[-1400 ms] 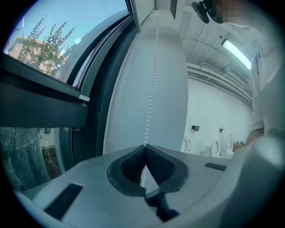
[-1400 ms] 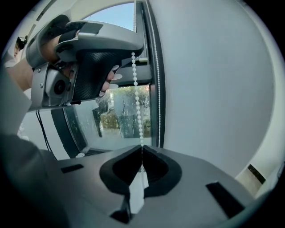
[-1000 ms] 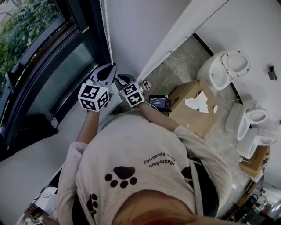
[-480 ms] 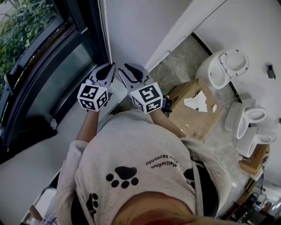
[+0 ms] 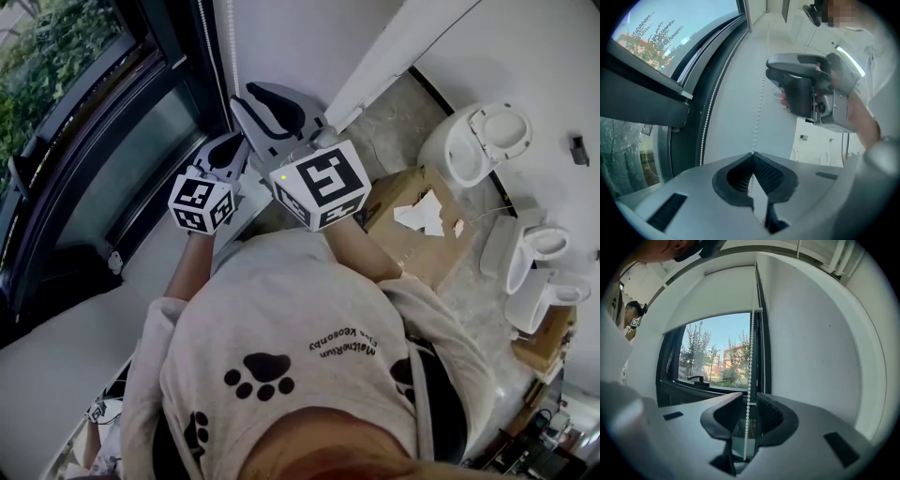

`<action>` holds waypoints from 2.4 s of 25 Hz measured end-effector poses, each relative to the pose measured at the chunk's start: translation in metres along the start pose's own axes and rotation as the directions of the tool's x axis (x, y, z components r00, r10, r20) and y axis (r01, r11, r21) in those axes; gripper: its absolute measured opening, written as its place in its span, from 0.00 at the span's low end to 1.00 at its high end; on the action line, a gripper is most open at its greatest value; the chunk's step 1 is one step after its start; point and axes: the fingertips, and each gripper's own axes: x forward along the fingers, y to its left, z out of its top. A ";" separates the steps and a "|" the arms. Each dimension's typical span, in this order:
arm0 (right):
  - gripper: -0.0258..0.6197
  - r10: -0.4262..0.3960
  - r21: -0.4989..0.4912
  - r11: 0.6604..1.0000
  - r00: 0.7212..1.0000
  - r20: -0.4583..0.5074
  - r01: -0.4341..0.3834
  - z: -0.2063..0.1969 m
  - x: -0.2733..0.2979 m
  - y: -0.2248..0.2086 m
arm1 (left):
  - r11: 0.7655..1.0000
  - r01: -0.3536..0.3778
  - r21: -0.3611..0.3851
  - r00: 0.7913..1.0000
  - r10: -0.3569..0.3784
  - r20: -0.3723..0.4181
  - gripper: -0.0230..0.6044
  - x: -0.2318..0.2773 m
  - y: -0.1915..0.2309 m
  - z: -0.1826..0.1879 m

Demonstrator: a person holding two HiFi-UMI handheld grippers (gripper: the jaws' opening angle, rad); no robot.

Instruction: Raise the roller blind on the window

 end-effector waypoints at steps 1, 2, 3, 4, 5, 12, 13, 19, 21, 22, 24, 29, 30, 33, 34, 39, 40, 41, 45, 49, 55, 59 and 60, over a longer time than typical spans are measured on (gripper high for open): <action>0.18 0.000 -0.001 1.000 1.000 0.005 0.000 0.005 0.002 -0.001 | 1.000 0.001 0.000 1.000 -0.001 0.000 0.05 0.000 -0.001 0.000; 0.18 0.002 -0.002 1.000 1.000 0.007 -0.002 0.010 0.005 -0.001 | 1.000 0.002 0.001 1.000 -0.002 -0.001 0.05 0.000 -0.002 0.000; 0.17 0.004 -0.003 1.000 1.000 0.009 -0.004 0.013 0.007 -0.001 | 1.000 0.003 0.001 1.000 -0.003 -0.001 0.05 0.001 -0.003 -0.001; 0.17 0.005 -0.004 1.000 1.000 0.011 -0.005 0.016 0.009 0.000 | 1.000 0.004 0.000 1.000 -0.004 -0.001 0.05 0.001 -0.003 -0.001; 0.15 0.004 -0.006 1.000 1.000 0.011 -0.004 0.018 0.011 0.000 | 1.000 0.005 0.000 1.000 -0.005 -0.001 0.05 0.001 -0.003 -0.001; 0.05 -0.002 -0.017 1.000 1.000 0.020 0.003 0.019 0.012 0.003 | 1.000 -0.019 0.024 1.000 0.019 0.018 0.05 -0.002 0.000 0.000; 0.05 -0.006 -0.015 1.000 1.000 0.027 0.006 0.019 0.012 0.003 | 0.999 -0.025 0.030 0.999 0.025 0.023 0.05 -0.003 0.001 0.000; 0.05 -0.016 -0.015 1.000 1.000 -0.006 0.016 -0.004 0.014 0.006 | 0.999 -0.045 0.025 0.999 0.045 -0.012 0.05 -0.004 0.004 -0.023; 0.05 -0.016 -0.007 1.000 0.999 -0.038 0.016 -0.020 0.016 0.007 | 0.999 -0.049 0.011 0.998 0.050 -0.044 0.05 -0.005 0.007 -0.039; 0.05 -0.017 -0.004 1.000 0.998 -0.052 0.017 -0.028 0.016 0.008 | 0.999 -0.051 0.002 0.997 0.051 -0.060 0.05 -0.005 0.008 -0.047; 0.05 -0.021 0.001 1.000 0.997 -0.076 0.021 -0.044 0.017 0.009 | 0.999 -0.052 -0.014 0.995 0.051 -0.084 0.05 -0.007 0.011 -0.062; 0.05 -0.026 0.006 1.000 0.992 -0.119 0.027 -0.075 0.017 0.014 | 0.998 -0.049 -0.039 0.992 0.044 -0.121 0.05 -0.010 0.014 -0.093; 0.05 -0.025 0.005 1.000 0.991 -0.130 0.026 -0.081 0.017 0.015 | 0.998 -0.052 -0.044 0.990 0.046 -0.134 0.05 -0.010 0.015 -0.099; 0.05 -0.024 0.005 1.000 0.987 -0.162 0.025 -0.099 0.018 0.017 | 0.996 -0.061 -0.060 0.982 0.050 -0.180 0.05 -0.012 0.017 -0.117; 0.05 -0.024 0.007 1.000 0.985 -0.173 0.026 -0.104 0.018 0.017 | 0.996 -0.065 -0.065 0.980 0.051 -0.193 0.05 -0.013 0.017 -0.122; 0.05 -0.019 0.023 0.999 0.975 -0.221 0.024 -0.128 0.018 0.018 | 0.995 -0.080 -0.063 0.965 0.062 -0.254 0.05 -0.018 0.020 -0.145; 0.05 -0.018 0.025 0.999 0.974 -0.227 0.024 -0.131 0.018 0.018 | 0.995 -0.082 -0.062 0.963 0.063 -0.262 0.05 -0.018 0.020 -0.148; 0.05 -0.017 0.026 0.999 0.973 -0.231 0.024 -0.134 0.019 0.019 | 0.995 -0.084 -0.061 0.961 0.065 -0.269 0.05 -0.019 0.020 -0.151; 0.05 -0.012 0.032 0.999 0.972 -0.234 0.020 -0.137 0.020 0.021 | 0.996 -0.073 -0.056 0.960 0.055 -0.275 0.05 -0.021 0.019 -0.153; 0.05 -0.010 0.038 0.999 0.972 -0.235 0.020 -0.137 0.021 0.020 | 0.997 -0.056 -0.060 0.966 0.039 -0.255 0.17 -0.021 0.017 -0.145; 0.05 -0.010 0.042 0.999 0.973 -0.231 0.020 -0.137 0.021 0.019 | 0.999 -0.034 -0.037 0.984 0.027 -0.177 0.21 -0.021 0.011 -0.102; 0.05 -0.013 0.037 0.999 0.974 -0.226 0.022 -0.137 0.020 0.019 | 1.000 -0.018 0.006 0.995 0.018 -0.102 0.21 -0.027 0.007 -0.058; 0.05 -0.014 0.036 0.999 0.974 -0.225 0.023 -0.138 0.020 0.018 | 0.999 -0.025 0.020 0.996 0.026 -0.086 0.21 -0.030 0.007 -0.046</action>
